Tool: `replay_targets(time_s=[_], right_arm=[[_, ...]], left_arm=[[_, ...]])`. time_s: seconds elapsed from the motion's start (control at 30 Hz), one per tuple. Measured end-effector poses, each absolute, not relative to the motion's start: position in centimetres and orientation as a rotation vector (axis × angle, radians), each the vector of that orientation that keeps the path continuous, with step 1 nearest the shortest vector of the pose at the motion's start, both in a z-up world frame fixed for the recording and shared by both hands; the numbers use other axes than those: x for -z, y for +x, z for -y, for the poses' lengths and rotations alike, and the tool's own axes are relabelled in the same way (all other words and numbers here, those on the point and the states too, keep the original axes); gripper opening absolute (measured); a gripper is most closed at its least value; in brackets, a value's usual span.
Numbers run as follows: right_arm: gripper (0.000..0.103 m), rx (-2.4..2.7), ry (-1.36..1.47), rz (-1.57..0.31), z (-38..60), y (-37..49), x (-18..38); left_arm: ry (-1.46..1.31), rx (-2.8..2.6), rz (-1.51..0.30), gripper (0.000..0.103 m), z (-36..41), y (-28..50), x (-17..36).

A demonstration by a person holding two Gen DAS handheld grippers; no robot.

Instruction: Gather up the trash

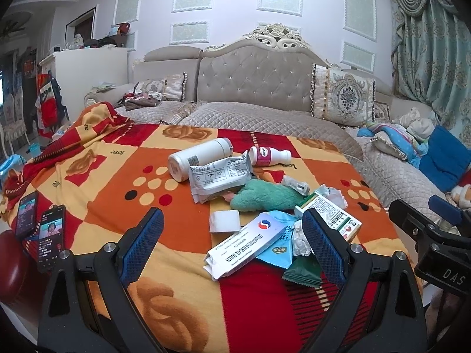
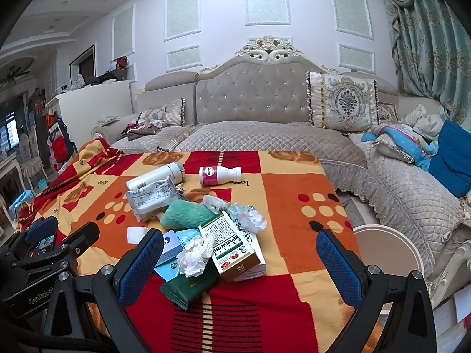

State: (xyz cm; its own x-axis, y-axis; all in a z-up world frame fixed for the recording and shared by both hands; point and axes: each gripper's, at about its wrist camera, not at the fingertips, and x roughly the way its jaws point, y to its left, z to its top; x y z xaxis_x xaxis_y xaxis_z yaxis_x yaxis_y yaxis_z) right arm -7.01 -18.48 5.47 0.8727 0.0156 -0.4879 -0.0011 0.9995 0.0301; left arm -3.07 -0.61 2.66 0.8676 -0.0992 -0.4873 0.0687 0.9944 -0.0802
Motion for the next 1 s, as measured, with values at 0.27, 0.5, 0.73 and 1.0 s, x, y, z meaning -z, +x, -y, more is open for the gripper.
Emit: replay_targets(time_s=[0.27,0.5,0.73,1.0], right_arm=[[0.103,-0.01,0.029,-0.509,18.5,-7.0,-5.5],[0.103,-0.006,0.031,-0.507,18.6,-7.1,-5.4],[0.103,-0.003,0.035,-0.508,18.8,-7.0,-5.3],[0.103,-0.002,0.037,-0.511,19.2,-7.1,-5.2]], left_arm=[[-0.06,0.086,-0.517,0.095,1.0,-3.2,-2.6],[-0.055,0.094,-0.522,0.095,1.2,-3.2,-2.5],[-0.063,0.099,-0.522,0.095,1.7,-3.4,-2.3],[-0.062,0.099,-0.525,0.095,1.1,-3.2,-2.2]])
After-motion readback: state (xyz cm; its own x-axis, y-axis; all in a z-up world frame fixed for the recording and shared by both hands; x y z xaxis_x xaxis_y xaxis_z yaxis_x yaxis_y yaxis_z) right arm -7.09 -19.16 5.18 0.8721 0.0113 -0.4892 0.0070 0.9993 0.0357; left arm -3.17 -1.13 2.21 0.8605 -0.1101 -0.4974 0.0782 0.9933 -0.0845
